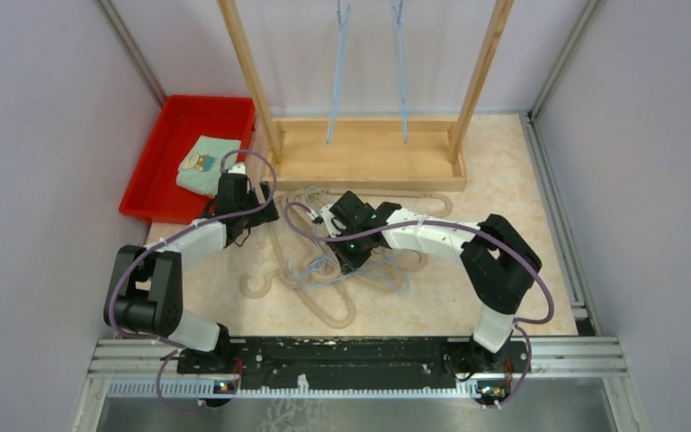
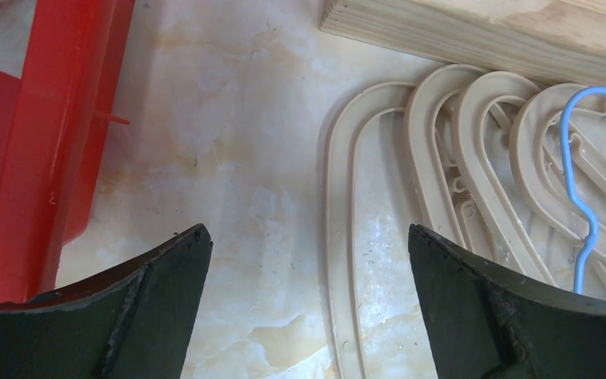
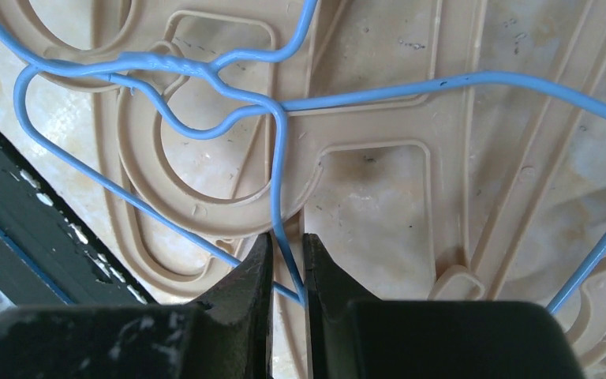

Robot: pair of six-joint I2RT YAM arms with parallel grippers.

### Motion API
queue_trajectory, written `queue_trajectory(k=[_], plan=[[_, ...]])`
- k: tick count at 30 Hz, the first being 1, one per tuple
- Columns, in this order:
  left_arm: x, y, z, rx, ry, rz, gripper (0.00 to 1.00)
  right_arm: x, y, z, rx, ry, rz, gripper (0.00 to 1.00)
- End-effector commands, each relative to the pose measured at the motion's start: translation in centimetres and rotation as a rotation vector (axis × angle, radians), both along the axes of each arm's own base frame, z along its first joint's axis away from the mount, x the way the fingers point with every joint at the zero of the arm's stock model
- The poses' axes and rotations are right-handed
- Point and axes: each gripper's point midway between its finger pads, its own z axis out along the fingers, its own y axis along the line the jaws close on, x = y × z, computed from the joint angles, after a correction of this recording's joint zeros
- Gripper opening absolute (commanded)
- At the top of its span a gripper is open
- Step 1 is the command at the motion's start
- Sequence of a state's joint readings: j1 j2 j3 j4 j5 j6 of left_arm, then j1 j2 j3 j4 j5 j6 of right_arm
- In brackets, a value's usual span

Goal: Organize the hangers

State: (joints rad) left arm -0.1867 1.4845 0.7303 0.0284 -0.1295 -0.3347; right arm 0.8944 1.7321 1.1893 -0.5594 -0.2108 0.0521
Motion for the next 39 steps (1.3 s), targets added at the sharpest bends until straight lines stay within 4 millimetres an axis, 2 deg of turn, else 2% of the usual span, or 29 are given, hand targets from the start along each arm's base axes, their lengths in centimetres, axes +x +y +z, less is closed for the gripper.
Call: queue_trajectory(k=[1, 3, 5, 15, 19, 25, 35, 36, 38, 39], plan=[[-0.5, 0.6, -0.1, 0.019, 0.002, 0.007, 1.0, 1.4, 2.0, 0.7, 0.085, -0.058, -0.002, 0.13], [-0.6, 0.7, -0.2, 0.022, 0.006, 0.008, 1.0, 1.4, 1.9, 0.4, 0.083, -0.058, -0.005, 0.17], [-0.7, 0.8, -0.3, 0.025, 0.009, 0.008, 1.0, 1.4, 1.8, 0.2, 0.079, -0.059, -0.007, 0.28], [-0.7, 0.7, -0.2, 0.025, 0.006, 0.004, 1.0, 1.2, 1.6, -0.7, 0.071, -0.049, -0.008, 0.3], [-0.8, 0.7, -0.3, 0.025, 0.006, 0.002, 1.0, 0.8, 1.1, -1.4, 0.054, -0.032, -0.007, 0.39], [-1.4, 0.9, -0.5, 0.024, 0.013, 0.006, 1.0, 0.3, 0.4, -1.8, 0.043, -0.028, -0.007, 0.41], [-1.9, 1.1, -0.3, 0.025, 0.009, 0.017, 1.0, -0.1, 0.7, -2.1, 0.059, -0.004, -0.001, 0.22], [-2.0, 1.1, -0.3, 0.025, 0.01, 0.017, 1.0, -0.2, 0.7, -2.1, 0.059, -0.001, 0.001, 0.19], [-2.0, 1.1, -0.3, 0.023, 0.009, 0.02, 1.0, -0.3, 0.6, -2.1, 0.062, 0.002, 0.003, 0.01], [-2.1, 1.2, -0.4, 0.023, 0.009, 0.022, 1.0, -0.3, 0.6, -2.0, 0.063, -0.004, 0.001, 0.0]])
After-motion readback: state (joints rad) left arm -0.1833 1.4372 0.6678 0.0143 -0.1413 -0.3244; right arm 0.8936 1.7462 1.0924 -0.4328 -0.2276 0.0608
